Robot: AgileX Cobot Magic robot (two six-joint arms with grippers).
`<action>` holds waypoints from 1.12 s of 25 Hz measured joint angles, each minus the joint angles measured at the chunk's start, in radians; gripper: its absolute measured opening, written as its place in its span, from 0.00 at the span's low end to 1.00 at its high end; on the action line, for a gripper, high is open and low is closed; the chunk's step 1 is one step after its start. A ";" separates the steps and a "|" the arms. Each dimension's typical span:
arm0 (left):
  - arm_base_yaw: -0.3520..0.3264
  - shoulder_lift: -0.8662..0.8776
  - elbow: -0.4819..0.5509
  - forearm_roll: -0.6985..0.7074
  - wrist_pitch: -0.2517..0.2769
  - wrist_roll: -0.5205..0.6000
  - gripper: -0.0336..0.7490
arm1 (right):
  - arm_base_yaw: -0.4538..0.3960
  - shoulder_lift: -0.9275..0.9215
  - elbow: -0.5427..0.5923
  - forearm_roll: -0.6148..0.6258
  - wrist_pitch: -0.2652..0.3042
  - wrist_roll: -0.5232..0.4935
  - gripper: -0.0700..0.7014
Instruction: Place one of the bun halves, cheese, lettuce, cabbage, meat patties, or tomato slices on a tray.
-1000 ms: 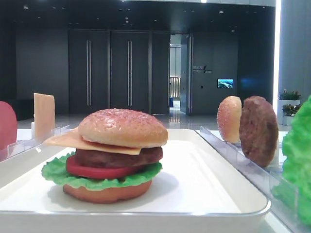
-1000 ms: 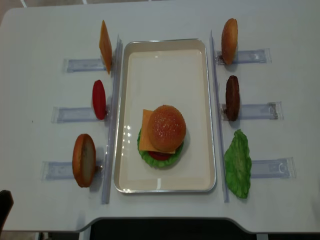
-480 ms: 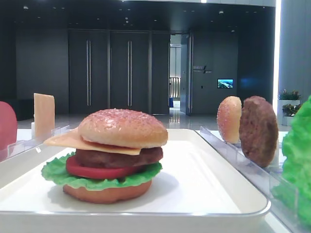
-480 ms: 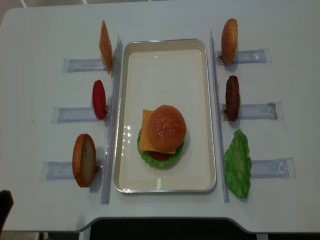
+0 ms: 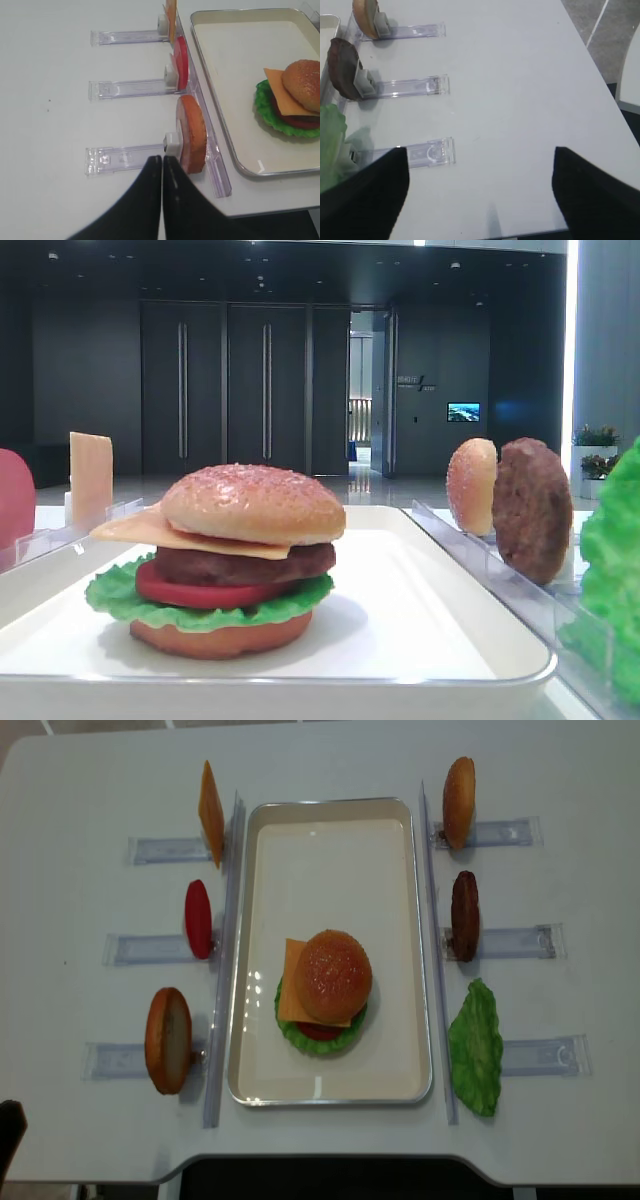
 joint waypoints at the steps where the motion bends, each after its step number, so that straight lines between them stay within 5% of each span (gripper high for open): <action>1: 0.000 0.000 0.000 0.000 0.000 0.000 0.04 | 0.000 0.000 0.001 0.000 -0.004 0.000 0.81; 8: 0.000 0.000 0.000 0.000 0.000 0.000 0.04 | 0.000 0.000 0.037 0.001 -0.063 0.001 0.81; 28: 0.000 0.000 0.000 0.000 0.000 0.000 0.04 | 0.000 0.000 0.037 0.001 -0.069 0.005 0.81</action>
